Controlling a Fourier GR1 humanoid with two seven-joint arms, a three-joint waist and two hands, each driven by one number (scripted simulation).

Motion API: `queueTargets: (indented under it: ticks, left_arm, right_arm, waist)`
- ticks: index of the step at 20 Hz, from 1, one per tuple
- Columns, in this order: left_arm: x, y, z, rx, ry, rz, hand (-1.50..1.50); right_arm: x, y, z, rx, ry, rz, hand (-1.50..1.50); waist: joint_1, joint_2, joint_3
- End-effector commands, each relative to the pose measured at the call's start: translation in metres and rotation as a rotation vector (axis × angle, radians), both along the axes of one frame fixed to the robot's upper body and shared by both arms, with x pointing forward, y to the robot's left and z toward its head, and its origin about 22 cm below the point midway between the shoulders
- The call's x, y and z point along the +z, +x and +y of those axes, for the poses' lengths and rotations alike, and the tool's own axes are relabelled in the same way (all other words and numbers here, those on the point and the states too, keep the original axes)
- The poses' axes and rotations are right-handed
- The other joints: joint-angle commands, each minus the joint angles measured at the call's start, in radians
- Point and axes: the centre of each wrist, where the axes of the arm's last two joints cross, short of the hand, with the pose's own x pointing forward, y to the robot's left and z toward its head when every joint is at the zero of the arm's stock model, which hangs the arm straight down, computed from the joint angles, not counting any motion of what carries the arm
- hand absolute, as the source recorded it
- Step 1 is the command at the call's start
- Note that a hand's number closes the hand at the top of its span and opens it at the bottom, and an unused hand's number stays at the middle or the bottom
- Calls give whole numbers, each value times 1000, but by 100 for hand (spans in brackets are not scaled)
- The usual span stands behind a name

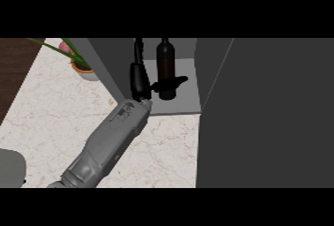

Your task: Pick up the wine, place it into the cabinet and close the cabinet

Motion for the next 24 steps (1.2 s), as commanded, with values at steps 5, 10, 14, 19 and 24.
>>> queueTargets:
  ticks: [5, 10, 14, 19, 24]
  left_arm:
    - [0, -28, -3, -123, -47, -48, -150]
    - [-6, -67, -15, -223, -118, -64, -150]
    - [1, -80, 1, -238, -189, -60, -150]
    - [6, -125, 24, -274, -191, -62, -150]
    - [17, -130, 55, -288, -165, -75, -150]
  right_arm:
    - [36, -27, -3, -42, -6, -43, -150]
    - [34, -19, 1, -44, 0, -50, -150]
    - [41, -24, 2, -74, 0, -48, -150]
    - [39, -20, -1, -73, -44, -46, -150]
    - [49, -20, -7, -50, -73, -59, -150]
  waist:
    - [43, -12, 1]
    - [51, -11, 1]
    - [47, -10, 1]
    - [58, -13, 1]
    - [45, -7, 1]
